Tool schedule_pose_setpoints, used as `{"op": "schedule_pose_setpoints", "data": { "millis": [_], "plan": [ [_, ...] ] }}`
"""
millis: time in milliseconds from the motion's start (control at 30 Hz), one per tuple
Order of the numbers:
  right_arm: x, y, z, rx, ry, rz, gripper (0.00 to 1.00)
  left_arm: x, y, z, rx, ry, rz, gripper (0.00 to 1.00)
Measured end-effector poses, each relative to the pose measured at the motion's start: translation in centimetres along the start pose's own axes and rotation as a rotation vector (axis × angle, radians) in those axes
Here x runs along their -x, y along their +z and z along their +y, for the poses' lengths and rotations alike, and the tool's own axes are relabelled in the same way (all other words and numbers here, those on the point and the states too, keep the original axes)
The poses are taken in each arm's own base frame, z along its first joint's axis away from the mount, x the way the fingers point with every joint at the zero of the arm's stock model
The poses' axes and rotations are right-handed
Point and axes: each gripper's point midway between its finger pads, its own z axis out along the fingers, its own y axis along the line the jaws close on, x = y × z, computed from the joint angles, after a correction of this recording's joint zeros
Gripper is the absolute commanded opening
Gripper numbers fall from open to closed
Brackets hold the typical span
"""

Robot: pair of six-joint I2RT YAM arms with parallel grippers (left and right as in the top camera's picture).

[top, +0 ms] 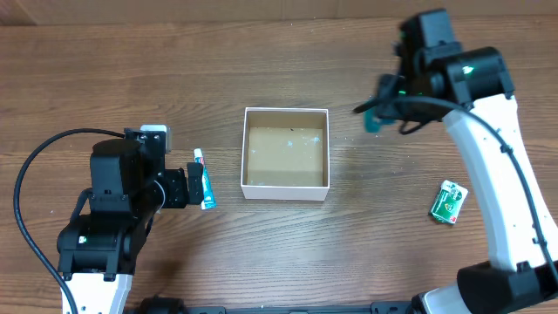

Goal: Pack container
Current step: 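Carry the bottle over the box and set it upright inside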

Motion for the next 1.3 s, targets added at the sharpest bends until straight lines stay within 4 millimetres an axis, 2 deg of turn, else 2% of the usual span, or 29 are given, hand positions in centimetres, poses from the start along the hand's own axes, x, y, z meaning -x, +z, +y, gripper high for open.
{"op": "schedule_pose_setpoints", "data": {
  "millis": [33, 67, 133, 200, 267, 367, 433, 467, 533, 700, 800, 833, 867, 900, 933, 1000, 1100, 1300],
  "plan": [
    [0.1, -1.0, 2.5, 0.041, -0.047, -0.032, 0.04, 0.0, 0.0, 0.0, 0.0, 0.0, 0.0, 1.0],
    [-0.1, -1.3, 4.1, 0.065, -0.076, -0.044, 0.04, 0.0, 0.0, 0.0, 0.0, 0.0, 0.0, 1.0],
    [-1.8, -1.7, 8.6, 0.133, -0.154, -0.039, 0.04, 0.0, 0.0, 0.0, 0.0, 0.0, 0.0, 1.0],
    [-2.5, -1.5, 10.9, 0.161, -0.176, -0.038, 0.04, 0.0, 0.0, 0.0, 0.0, 0.0, -0.001, 1.0],
    [-2.9, 0.0, 13.4, 0.18, -0.198, -0.03, 0.04, 0.0, 0.0, 0.0, 0.0, 0.0, 0.0, 1.0],
    [-4.0, 4.9, 16.2, 0.139, -0.217, 0.032, 0.04, 0.0, 0.0, 0.0, 0.0, 0.0, 0.0, 1.0],
    [-4.6, 7.9, 16.9, 0.107, -0.21, 0.072, 0.04, 0.0, 0.0, 0.0, 0.0, 0.0, 0.0, 1.0],
    [-5.0, 10.1, 16.9, 0.074, -0.194, 0.104, 0.04, 0.0, 0.0, 0.0, 0.0, 0.0, 0.0, 1.0],
    [-5.2, 12.2, 16.7, 0.043, -0.168, 0.125, 0.04, 0.0, 0.0, 0.0, 0.0, 0.0, 0.0, 1.0],
    [-4.4, 15.3, 18.0, 0.053, -0.138, 0.099, 0.04, 0.0, 0.0, 0.0, 0.0, 0.0, 0.001, 1.0],
    [-4.6, 16.4, 18.0, 0.045, -0.133, 0.108, 0.04, -0.1, 0.0, 0.0, 0.0, 0.0, 0.004, 1.0],
    [-4.7, 16.7, 18.0, 0.041, -0.134, 0.114, 0.1, -0.1, 0.0, 0.0, 0.0, 0.0, 0.004, 1.0],
    [-4.8, 17.1, 17.9, 0.034, -0.134, 0.121, 0.23, -0.1, 0.0, 0.0, 0.0, 0.0, 0.004, 1.0],
    [-4.8, 17.1, 17.9, 0.033, -0.134, 0.119, 0.4, -0.1, 0.0, 0.0, 0.0, 0.0, 0.004, 1.0],
    [-4.9, 17.1, 17.8, 0.031, -0.133, 0.122, 0.62, -0.1, 0.0, 0.0, 0.0, 0.0, 0.005, 1.0],
    [-4.9, 17.1, 17.8, 0.029, -0.134, 0.124, 0.8, -0.1, 0.0, 0.0, 0.0, 0.0, 0.005, 1.0],
    [-5.2, 17.1, 17.4, 0.013, -0.132, 0.137, 0.91, -0.1, 0.0, 0.0, 0.0, 0.0, 0.005, 1.0],
    [-5.4, 17.0, 16.8, -0.017, -0.166, 0.138, 0.92, -0.1, 0.0, 0.0, 0.0, 0.0, 0.005, 1.0]
  ]
}}
